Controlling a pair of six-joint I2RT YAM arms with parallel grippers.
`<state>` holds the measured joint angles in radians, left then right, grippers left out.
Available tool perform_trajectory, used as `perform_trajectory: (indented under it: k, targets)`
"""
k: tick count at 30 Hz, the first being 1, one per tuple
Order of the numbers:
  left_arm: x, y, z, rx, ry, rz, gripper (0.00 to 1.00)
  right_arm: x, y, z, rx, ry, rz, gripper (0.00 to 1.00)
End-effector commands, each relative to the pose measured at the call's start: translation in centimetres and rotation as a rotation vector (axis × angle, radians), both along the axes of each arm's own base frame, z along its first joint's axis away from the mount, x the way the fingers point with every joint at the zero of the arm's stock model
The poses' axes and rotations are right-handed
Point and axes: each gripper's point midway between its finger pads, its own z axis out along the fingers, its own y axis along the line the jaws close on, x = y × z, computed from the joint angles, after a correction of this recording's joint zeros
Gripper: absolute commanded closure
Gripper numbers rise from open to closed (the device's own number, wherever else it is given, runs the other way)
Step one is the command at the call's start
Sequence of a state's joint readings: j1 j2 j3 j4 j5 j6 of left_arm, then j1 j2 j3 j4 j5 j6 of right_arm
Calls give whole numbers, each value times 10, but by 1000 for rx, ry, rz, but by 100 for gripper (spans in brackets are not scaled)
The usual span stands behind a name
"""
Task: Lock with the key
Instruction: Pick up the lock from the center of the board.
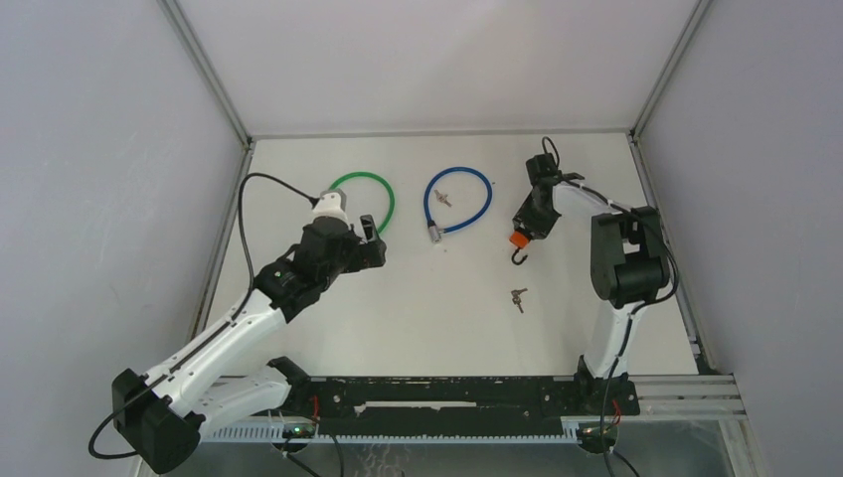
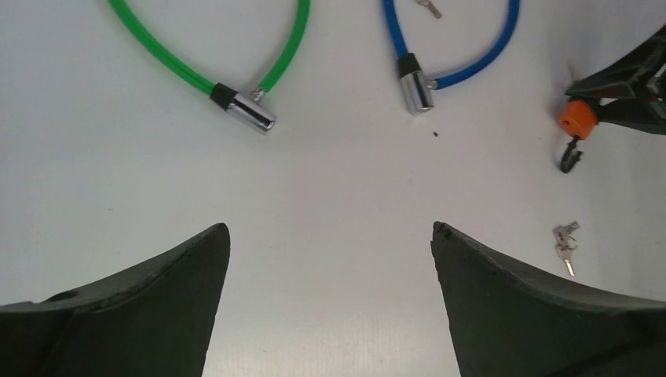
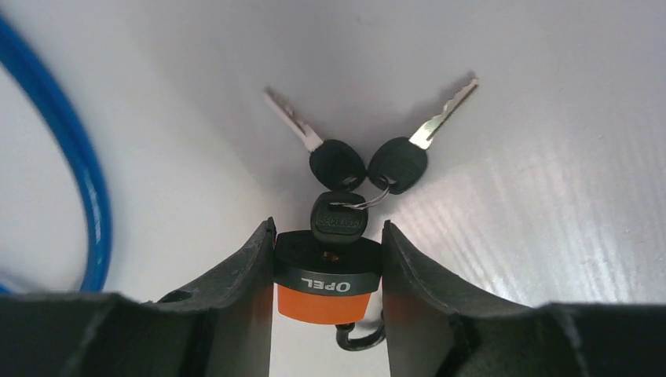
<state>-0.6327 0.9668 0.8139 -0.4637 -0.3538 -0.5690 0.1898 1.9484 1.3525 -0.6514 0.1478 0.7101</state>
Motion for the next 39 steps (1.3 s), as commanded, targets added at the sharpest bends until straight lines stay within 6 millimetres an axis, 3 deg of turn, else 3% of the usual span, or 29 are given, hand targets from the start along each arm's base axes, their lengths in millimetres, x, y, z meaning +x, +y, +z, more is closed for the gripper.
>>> perform_trajectory:
  k: [1, 5, 11, 16, 20, 30, 37, 39]
  targets:
    - [3, -36, 35, -118, -98, -160, 0, 7, 21, 53, 187, -150, 49, 96]
    - [-4, -73, 34, -220, -89, -295, 0, -7, 37, 71, 304, -198, 88, 98]
    - [-10, -141, 31, -340, -150, -479, 0, -45, 79, 103, 494, -240, 131, 99]
    - [-13, -194, 19, -224, -208, -610, 0, -69, 104, 124, 618, -248, 118, 99]
    - [-24, -223, 16, -114, -248, -722, 0, -79, 113, 143, 681, -255, 120, 99]
    - [-31, -254, 23, -143, -262, -820, 10, -91, 106, 163, 708, -277, 138, 99]
    - [-21, -262, 17, -75, -241, -801, 25, -94, 106, 168, 720, -283, 148, 99]
    - [-19, -262, 18, -65, -249, -790, 33, -95, 106, 168, 720, -281, 148, 99]
